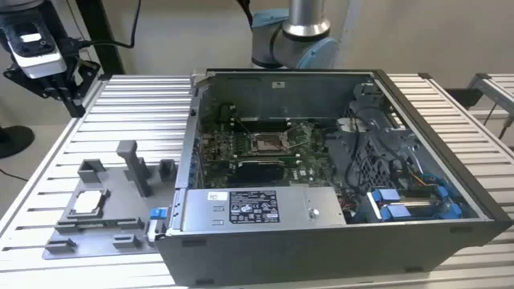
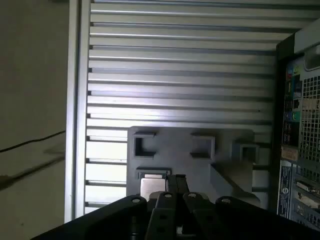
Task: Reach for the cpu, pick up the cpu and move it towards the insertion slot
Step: 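Reach for the cpu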
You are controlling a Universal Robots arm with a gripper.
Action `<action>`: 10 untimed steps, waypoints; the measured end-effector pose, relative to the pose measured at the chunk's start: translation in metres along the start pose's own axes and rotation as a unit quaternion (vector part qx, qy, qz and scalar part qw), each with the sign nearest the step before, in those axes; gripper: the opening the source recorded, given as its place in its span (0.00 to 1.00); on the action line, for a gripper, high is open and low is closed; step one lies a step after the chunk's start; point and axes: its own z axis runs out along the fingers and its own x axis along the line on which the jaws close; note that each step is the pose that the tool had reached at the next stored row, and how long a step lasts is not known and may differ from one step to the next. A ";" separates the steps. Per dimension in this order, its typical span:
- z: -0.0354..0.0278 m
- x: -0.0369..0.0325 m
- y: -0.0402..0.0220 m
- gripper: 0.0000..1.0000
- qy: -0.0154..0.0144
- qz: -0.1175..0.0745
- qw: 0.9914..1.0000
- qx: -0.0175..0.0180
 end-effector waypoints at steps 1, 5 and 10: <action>0.0000 0.0000 0.0000 0.00 0.000 0.000 1.000 0.000; 0.0000 0.0000 0.0000 0.00 0.000 0.000 1.000 0.000; 0.0000 0.0000 0.0000 0.00 0.000 0.000 1.000 0.000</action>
